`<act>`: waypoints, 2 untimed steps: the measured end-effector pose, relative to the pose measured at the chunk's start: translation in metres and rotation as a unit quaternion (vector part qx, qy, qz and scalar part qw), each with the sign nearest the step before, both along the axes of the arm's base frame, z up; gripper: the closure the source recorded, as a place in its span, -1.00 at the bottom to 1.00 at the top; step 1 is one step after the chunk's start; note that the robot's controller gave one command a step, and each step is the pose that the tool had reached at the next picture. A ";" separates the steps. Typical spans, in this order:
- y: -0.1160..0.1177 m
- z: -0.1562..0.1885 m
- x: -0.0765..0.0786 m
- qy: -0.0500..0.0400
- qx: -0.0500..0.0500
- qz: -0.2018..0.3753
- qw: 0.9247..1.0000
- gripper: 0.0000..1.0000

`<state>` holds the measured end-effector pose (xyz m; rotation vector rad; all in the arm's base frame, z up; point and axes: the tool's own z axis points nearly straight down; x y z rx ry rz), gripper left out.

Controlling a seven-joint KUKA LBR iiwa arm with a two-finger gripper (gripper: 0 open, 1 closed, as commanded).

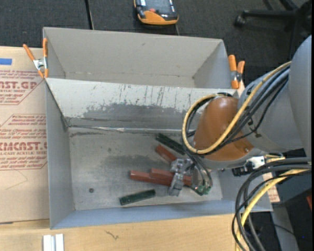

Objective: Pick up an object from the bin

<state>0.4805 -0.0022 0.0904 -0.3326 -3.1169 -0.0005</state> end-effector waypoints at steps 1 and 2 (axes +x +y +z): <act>0.000 0.021 -0.001 0.001 0.000 0.000 1.000 1.00; 0.000 0.042 0.002 -0.004 0.000 0.000 1.000 1.00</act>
Offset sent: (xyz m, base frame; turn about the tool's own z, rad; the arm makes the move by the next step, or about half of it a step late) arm 0.0001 0.0000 0.0093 0.0000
